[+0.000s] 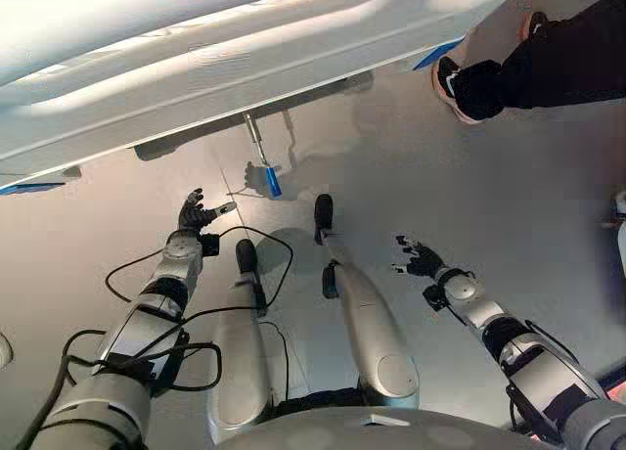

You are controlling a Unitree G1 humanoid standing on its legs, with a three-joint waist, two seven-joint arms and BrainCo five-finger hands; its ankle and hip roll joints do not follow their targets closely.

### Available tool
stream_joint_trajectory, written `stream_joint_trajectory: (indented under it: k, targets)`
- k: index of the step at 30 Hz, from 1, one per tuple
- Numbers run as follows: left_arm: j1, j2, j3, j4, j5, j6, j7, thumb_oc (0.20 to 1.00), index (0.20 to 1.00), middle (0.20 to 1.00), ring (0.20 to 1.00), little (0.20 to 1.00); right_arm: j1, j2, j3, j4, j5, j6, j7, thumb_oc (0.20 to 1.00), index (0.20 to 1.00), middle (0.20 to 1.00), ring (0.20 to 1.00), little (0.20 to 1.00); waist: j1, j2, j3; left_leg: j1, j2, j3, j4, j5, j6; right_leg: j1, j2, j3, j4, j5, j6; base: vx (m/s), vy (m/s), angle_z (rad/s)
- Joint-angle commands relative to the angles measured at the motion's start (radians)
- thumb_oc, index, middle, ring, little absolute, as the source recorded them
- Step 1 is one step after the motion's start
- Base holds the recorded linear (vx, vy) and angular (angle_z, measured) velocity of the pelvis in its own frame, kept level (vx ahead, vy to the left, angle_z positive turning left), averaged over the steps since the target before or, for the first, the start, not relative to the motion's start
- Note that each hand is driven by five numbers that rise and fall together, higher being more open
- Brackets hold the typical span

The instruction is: Raise the hospital bed

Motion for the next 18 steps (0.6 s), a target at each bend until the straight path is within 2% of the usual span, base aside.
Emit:
stream_joint_trajectory:
  k: [1, 18]
  targets:
    - [0.032, 0.03, 0.017, -0.009, 0.002, -0.025, 0.017, 1.0, 1.0, 1.0, 1.0, 1.0, 0.011, -0.063, 0.024, -0.035, 0.012, -0.026, -0.002, 1.0, 1.0, 1.0, 1.0, 1.0, 0.009, -0.004, -0.004, -0.032, 0.023, -0.036, -0.046, 0.119, -0.012, 0.017, -0.06, -0.001, 0.219, -0.227, 0.142, 0.27, 0.035, -0.77]
    - [0.034, 0.031, 0.018, -0.028, 0.0, -0.028, 0.024, 1.0, 1.0, 1.0, 1.0, 1.0, 0.023, -0.062, 0.03, -0.042, 0.016, -0.029, 0.007, 1.0, 1.0, 1.0, 1.0, 1.0, 0.012, -0.009, -0.004, -0.043, 0.018, -0.035, -0.044, 0.118, -0.009, 0.009, -0.063, -0.001, 0.221, -0.229, 0.144, 0.0, 0.0, 0.0]
